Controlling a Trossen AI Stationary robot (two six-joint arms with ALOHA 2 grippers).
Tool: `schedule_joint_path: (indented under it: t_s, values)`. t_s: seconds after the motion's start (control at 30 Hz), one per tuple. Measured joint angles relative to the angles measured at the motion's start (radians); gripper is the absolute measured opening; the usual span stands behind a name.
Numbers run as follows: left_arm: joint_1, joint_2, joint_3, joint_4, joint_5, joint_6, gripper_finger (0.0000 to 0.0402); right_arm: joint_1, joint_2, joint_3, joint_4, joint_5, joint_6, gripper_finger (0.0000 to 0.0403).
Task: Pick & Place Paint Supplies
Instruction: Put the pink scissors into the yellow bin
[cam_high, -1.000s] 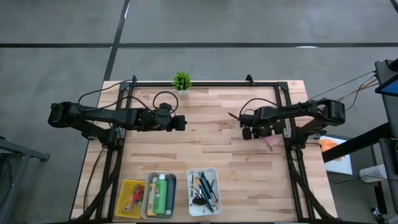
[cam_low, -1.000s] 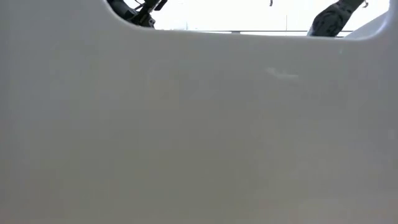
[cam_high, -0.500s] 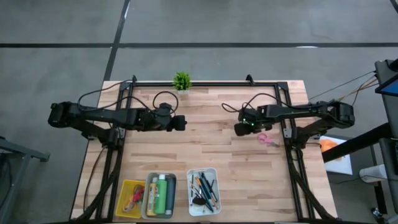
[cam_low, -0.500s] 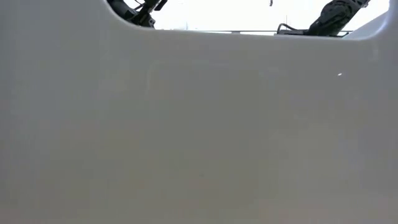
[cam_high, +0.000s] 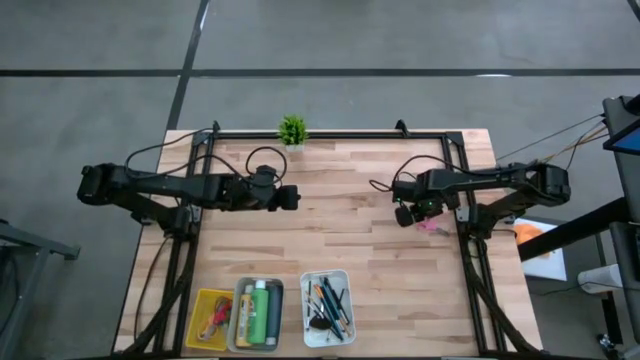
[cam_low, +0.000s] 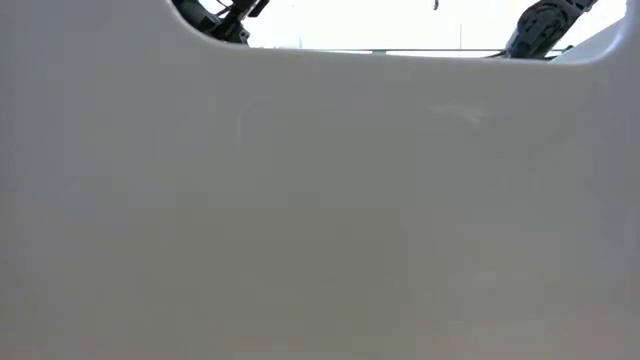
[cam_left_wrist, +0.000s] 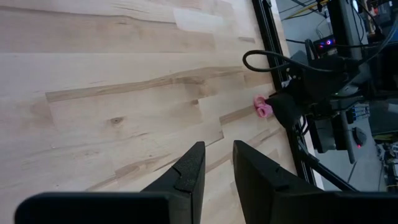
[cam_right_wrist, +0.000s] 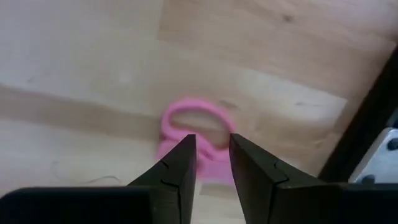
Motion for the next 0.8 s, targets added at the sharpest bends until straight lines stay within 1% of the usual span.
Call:
schedule_joint_path:
  t_s: [0.13,0.33,0.53,0.7,0.8]
  values:
    - [0.0,0.0,0.0,0.0,0.0,0.0,0.0085,-0.001,0.0,-0.031,0.059,0.019,0.053,0.0093]
    - [0.0,0.0,0.0,0.0,0.0,0.0,0.0085,-0.001,0.0,-0.097,0.16,0.014,0.067,0.0093]
    - [0.0,0.0,0.0,0.0,0.0,0.0,0.0085,0.0,0.0,-0.094,0.206,0.009,0.106,0.0093]
    - [0.0,0.0,0.0,0.0,0.0,0.0,0.0085,0.0,0.001,-0.075,0.361,0.01,0.111,0.0093]
    - [0.0,0.0,0.0,0.0,0.0,0.0,0.0085,0.0,0.027,-0.074,0.495,0.006,0.117,0.0093]
